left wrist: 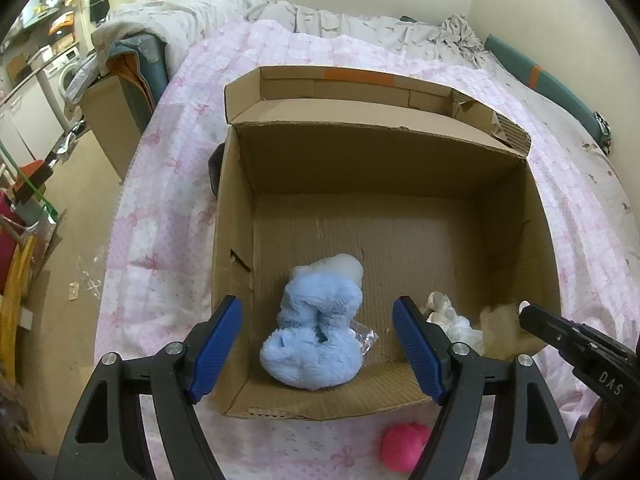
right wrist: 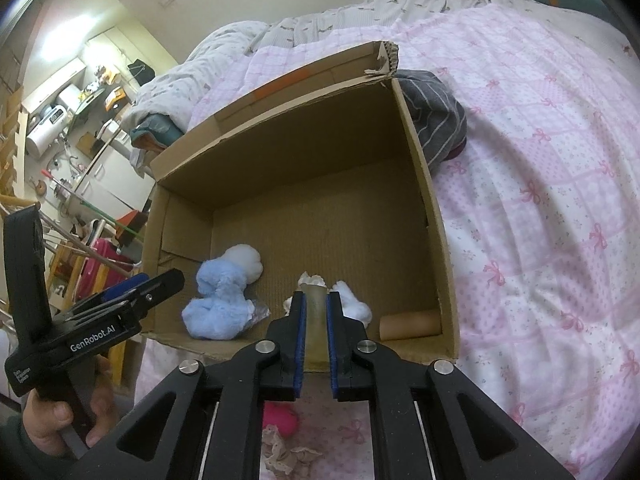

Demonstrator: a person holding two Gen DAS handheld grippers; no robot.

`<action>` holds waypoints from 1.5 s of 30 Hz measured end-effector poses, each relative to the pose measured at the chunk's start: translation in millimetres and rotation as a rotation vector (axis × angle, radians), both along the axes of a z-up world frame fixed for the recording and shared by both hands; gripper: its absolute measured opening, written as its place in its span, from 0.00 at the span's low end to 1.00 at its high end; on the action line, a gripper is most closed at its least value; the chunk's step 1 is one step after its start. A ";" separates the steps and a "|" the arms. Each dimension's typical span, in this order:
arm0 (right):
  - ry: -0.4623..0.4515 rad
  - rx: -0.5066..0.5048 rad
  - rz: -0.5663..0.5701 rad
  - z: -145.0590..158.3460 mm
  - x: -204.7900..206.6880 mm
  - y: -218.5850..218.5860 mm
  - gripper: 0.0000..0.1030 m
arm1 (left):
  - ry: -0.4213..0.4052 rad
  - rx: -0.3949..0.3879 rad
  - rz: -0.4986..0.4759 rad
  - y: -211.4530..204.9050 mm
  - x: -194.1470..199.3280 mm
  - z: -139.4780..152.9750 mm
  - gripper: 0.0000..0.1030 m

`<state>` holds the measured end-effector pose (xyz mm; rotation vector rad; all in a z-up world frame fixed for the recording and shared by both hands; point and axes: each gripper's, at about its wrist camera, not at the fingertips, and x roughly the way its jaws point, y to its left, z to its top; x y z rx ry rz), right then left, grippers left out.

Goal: Organize soft objects
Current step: 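Move both tools back from the box toward the pink ball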

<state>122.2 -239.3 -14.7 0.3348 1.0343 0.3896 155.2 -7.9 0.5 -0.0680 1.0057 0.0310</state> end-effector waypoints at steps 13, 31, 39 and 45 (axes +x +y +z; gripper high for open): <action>-0.102 0.022 -0.080 20.1 -5.4 -10.8 0.83 | -0.008 0.016 -0.001 0.4 -2.2 2.0 0.73; -0.105 0.000 -0.083 31.4 -23.7 -15.2 0.83 | -0.032 0.019 -0.005 4.9 -29.0 22.2 0.73; -0.094 0.020 -0.088 39.7 -52.1 -23.1 0.83 | -0.026 -0.029 0.065 26.4 -54.2 28.5 0.73; -0.075 0.027 -0.100 39.1 -75.7 -27.2 0.83 | -0.007 -0.030 0.066 29.0 -77.7 24.6 0.73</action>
